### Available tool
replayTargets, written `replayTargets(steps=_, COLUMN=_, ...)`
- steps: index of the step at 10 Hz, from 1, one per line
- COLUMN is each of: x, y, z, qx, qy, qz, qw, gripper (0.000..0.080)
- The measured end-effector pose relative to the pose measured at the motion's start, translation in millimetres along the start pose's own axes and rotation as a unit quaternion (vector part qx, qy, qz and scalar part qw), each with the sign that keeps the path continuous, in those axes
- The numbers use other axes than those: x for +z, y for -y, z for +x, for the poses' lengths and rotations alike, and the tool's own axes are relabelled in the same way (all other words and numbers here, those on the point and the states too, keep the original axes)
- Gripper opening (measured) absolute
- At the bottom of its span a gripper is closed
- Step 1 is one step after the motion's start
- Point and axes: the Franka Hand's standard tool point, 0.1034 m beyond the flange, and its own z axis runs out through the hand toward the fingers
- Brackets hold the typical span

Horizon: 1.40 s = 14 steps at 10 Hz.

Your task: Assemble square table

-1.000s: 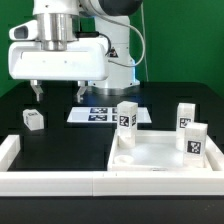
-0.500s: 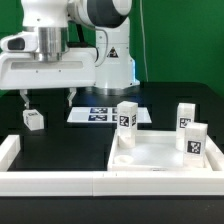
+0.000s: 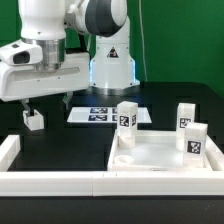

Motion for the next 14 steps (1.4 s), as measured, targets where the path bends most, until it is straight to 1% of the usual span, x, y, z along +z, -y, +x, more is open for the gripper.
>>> replayTargets(steps=1, x=1.9, y=-3.4, z=-3.1, qx=0.002, qy=0.002, qz=-0.003, qw=1.000, gripper=0.0648)
replayTargets(steps=2, x=7.8, y=-15.5, z=-10.8, qx=0.004, qy=0.014, qz=-0.012, qw=1.000, gripper=0.0648)
replayTargets(steps=3, x=13.4, y=-20.5, z=-10.3, qx=0.022, qy=0.050, qz=-0.012, qw=0.998, gripper=0.0648)
replayTargets(steps=4, x=17.4, y=-25.5, z=-5.4, qx=0.033, qy=0.080, qz=-0.029, qw=0.996, gripper=0.0648)
replayTargets(steps=5, x=23.3, y=-21.1, z=-4.4, qx=0.048, qy=0.114, qz=-0.029, qw=0.992, gripper=0.0648)
replayTargets(steps=6, x=24.8, y=-15.5, z=-1.8, qx=0.045, qy=0.144, qz=-0.015, qw=0.988, gripper=0.0648)
replayTargets(steps=8, x=28.6, y=-11.4, z=2.5, qx=0.052, qy=0.189, qz=-0.003, qw=0.981, gripper=0.0648)
replayTargets(steps=9, x=28.2, y=-7.5, z=-1.1, qx=0.056, qy=0.229, qz=0.007, qw=0.972, gripper=0.0648)
replayTargets(steps=10, x=20.9, y=-6.8, z=-11.5, qx=0.052, qy=0.294, qz=0.033, qw=0.954, gripper=0.0648)
replayTargets(steps=11, x=18.1, y=-13.5, z=-20.2, qx=0.043, qy=0.346, qz=0.036, qw=0.936, gripper=0.0648)
replayTargets(steps=12, x=21.0, y=-8.1, z=-28.4, qx=0.046, qy=0.373, qz=0.041, qw=0.926, gripper=0.0648)
replayTargets(steps=14, x=20.9, y=-2.9, z=-32.0, qx=0.049, qy=0.395, qz=0.049, qw=0.916, gripper=0.0648)
